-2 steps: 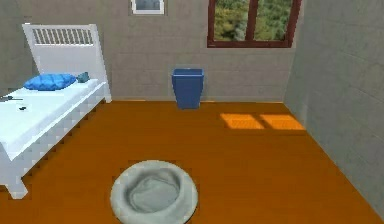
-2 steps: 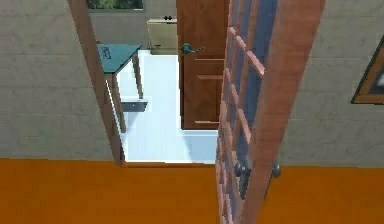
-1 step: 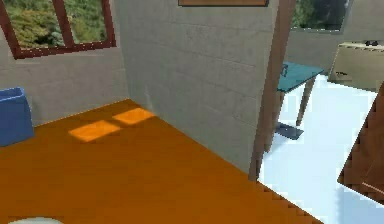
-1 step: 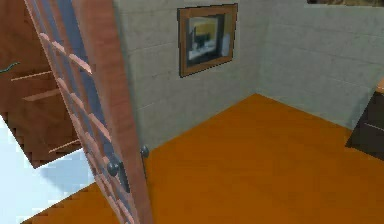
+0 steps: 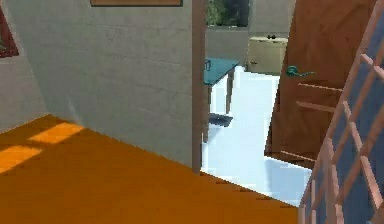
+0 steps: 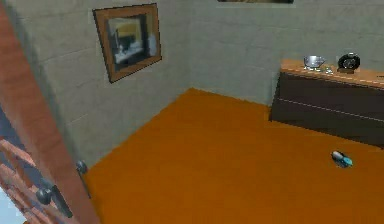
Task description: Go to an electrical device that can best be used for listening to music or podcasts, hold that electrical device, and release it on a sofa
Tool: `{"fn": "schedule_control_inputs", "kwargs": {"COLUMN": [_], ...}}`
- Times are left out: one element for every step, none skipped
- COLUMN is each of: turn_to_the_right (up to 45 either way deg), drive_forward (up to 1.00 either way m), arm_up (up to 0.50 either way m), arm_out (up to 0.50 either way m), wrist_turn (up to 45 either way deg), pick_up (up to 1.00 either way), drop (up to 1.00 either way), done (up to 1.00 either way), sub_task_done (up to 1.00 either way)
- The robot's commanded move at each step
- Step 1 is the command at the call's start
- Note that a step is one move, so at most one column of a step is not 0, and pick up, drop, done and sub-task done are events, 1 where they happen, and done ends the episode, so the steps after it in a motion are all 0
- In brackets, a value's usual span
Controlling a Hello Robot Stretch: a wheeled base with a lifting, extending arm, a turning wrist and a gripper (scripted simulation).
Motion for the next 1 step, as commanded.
{"fn": "schedule_control_inputs", "kwargs": {"turn_to_the_right": [0.0], "drive_forward": [0.4], "arm_up": [0.0], "arm_out": [0.0], "wrist_turn": [0.0], "pick_up": [0.0], "drop": [0.0], "done": [0.0], "sub_task_done": [0.0]}}
